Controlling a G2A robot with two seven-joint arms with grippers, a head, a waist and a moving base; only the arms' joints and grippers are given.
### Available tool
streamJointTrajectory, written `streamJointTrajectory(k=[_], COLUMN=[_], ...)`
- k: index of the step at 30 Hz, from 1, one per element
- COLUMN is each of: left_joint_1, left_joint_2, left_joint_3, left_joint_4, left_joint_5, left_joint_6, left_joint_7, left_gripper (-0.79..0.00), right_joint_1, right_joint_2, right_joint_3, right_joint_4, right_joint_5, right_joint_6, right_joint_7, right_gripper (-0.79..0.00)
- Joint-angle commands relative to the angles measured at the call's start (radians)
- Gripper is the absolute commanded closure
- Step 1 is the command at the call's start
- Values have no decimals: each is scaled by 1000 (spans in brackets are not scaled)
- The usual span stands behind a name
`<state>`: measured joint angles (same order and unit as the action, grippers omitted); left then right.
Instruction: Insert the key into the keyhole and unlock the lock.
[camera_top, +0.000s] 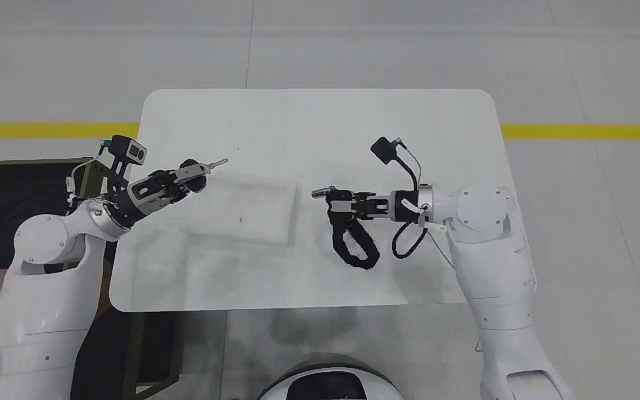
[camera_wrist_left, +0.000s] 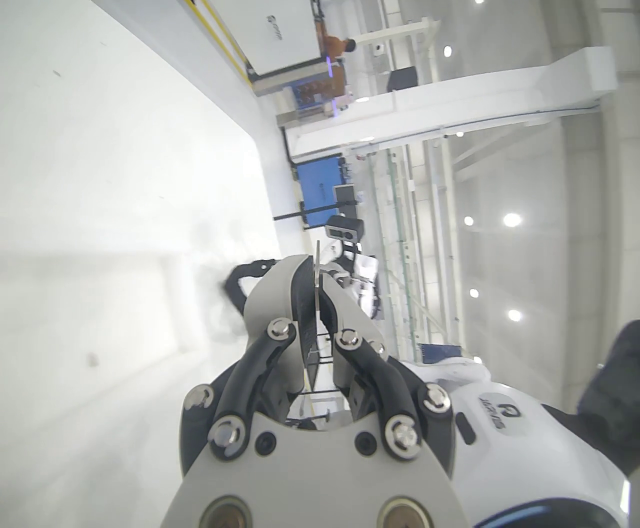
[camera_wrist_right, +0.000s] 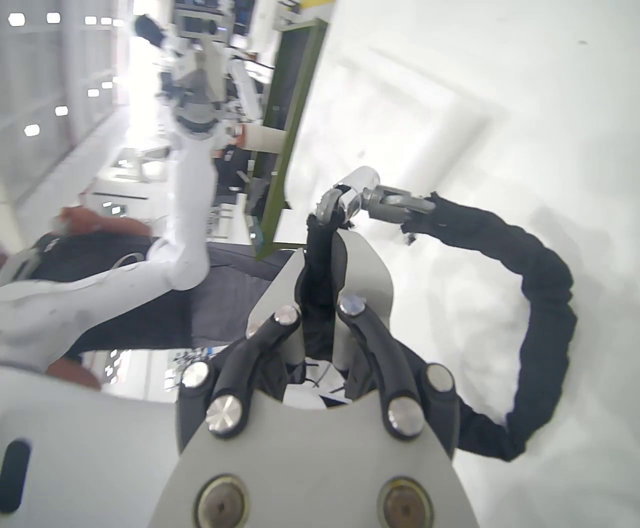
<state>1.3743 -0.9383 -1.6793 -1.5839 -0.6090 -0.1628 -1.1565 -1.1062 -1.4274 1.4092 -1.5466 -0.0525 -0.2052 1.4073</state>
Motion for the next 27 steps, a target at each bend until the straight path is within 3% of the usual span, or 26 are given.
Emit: streamJointTrajectory(k=[1,3,8,10,17,22,27], left_joint_1=[-17,-39,-115,-115,-115,-33,-63], left_joint_2=[-3,-10,-37,-37,-37,-46,-68], left_joint_3=[51,102,228,228,228,225,287], left_joint_4=[-4,3,41,41,41,-59,-20], left_joint_5=[-37,-54,-170,-170,-170,-137,-264], left_joint_6=[51,67,129,129,129,-36,-26], left_joint_7=[-64,-81,-107,-107,-107,-71,-115], left_gripper=[0,0,0,0,0,0,0], right_joint_1=[11,27,70,81,81,1,38], right_joint_2=[4,7,25,34,34,33,29], right_joint_3=[7,7,-66,-90,-90,-77,-108], right_joint_4=[41,87,181,212,212,160,224], right_joint_5=[149,260,497,557,557,721,808], right_joint_6=[-51,-79,-79,-79,-79,-45,-43], right_joint_7=[63,129,129,129,129,84,129], right_gripper=[0,0,0,0,0,0,0])
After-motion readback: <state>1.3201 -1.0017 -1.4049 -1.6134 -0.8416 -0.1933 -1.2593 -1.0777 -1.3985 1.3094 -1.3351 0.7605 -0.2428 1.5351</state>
